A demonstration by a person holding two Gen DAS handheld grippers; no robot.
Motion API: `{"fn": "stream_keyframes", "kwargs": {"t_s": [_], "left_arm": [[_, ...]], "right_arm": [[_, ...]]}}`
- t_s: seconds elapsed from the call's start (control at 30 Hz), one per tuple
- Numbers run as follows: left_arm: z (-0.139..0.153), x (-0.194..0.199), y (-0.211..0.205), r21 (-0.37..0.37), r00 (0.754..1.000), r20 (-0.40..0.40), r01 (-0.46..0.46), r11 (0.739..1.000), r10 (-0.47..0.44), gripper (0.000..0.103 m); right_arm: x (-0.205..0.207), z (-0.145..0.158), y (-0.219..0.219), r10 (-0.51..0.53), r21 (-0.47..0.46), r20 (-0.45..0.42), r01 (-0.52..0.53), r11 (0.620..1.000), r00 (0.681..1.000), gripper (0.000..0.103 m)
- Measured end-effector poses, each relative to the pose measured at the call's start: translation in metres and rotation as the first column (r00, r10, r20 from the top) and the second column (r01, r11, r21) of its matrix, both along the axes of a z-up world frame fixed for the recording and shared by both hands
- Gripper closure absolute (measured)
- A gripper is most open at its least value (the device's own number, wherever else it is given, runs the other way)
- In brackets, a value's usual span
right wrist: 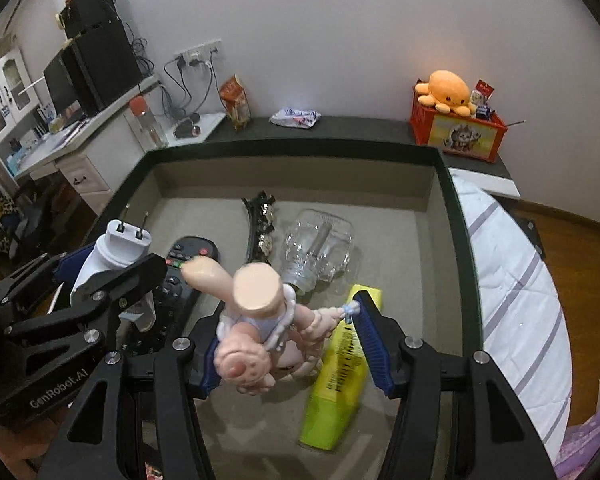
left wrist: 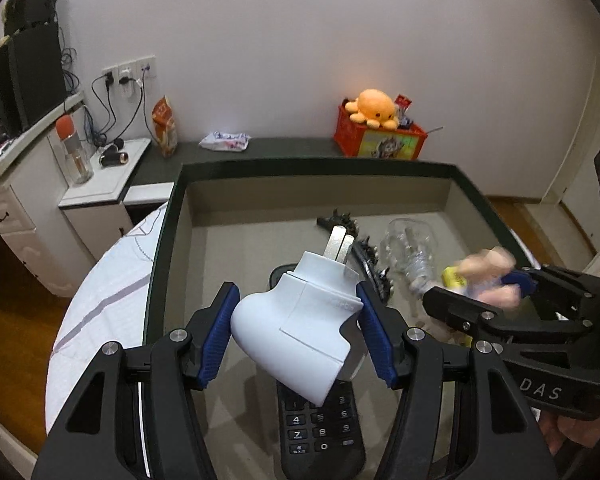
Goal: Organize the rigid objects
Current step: 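Place the plug adapter and doll figure into the box and open both grippers, then withdraw both tools from the box toward the remaining table items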
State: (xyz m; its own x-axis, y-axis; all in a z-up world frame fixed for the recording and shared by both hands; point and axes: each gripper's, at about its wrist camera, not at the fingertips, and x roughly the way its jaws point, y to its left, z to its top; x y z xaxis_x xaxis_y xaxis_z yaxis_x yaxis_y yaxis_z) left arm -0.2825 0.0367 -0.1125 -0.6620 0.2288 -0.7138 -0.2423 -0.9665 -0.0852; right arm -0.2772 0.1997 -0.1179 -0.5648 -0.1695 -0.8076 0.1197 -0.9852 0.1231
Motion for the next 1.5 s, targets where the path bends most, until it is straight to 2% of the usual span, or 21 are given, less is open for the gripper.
{"fn": "stream_keyframes", "kwargs": {"t_s": [0.07,0.1,0.17,0.2,0.27,0.4,0.6,0.97,1.5], "left_arm": [[0.003,0.002,0.000,-0.015,1.000,-0.009,-0.020,1.000,0.020,0.037],[0.004,0.003,0.000,-0.030,0.999,-0.011,-0.034,0.999,0.034,0.035],[0.006,0.004,-0.006,-0.028,0.999,-0.015,-0.052,0.998,0.051,0.020],[0.009,0.007,-0.009,-0.019,0.998,-0.024,-0.059,0.998,0.059,0.016],[0.015,0.012,-0.012,-0.014,0.997,-0.040,-0.065,0.998,0.064,0.001],[0.034,0.031,-0.018,-0.026,0.993,-0.099,-0.073,0.997,0.070,0.000],[0.056,0.064,-0.022,-0.079,0.984,-0.143,-0.115,0.990,0.103,0.000],[0.096,0.159,-0.034,-0.032,0.963,-0.243,-0.125,0.992,0.113,0.000],[0.116,0.259,-0.048,-0.028,0.944,-0.294,-0.167,0.986,0.152,0.000]], "right_arm": [[0.001,0.001,0.001,-0.013,0.020,0.000,0.013,1.000,1.000,0.031],[0.000,0.001,0.002,-0.019,0.028,0.000,0.019,0.999,1.000,0.023],[0.002,0.004,0.005,-0.025,0.017,-0.008,0.025,1.000,1.000,0.022],[0.004,0.006,0.007,-0.029,0.011,-0.010,0.029,1.000,1.000,0.021],[0.008,0.011,0.007,-0.044,0.025,-0.021,0.044,0.999,0.999,0.015],[0.023,0.025,0.010,-0.063,0.027,-0.059,0.065,0.998,0.996,0.000],[0.055,0.049,0.007,-0.063,-0.016,-0.110,0.062,0.998,0.992,0.000],[0.139,0.092,-0.001,-0.092,-0.075,-0.238,0.076,0.994,0.967,0.000],[0.252,0.124,0.000,-0.138,-0.094,-0.358,0.111,0.989,0.923,0.000]]}}
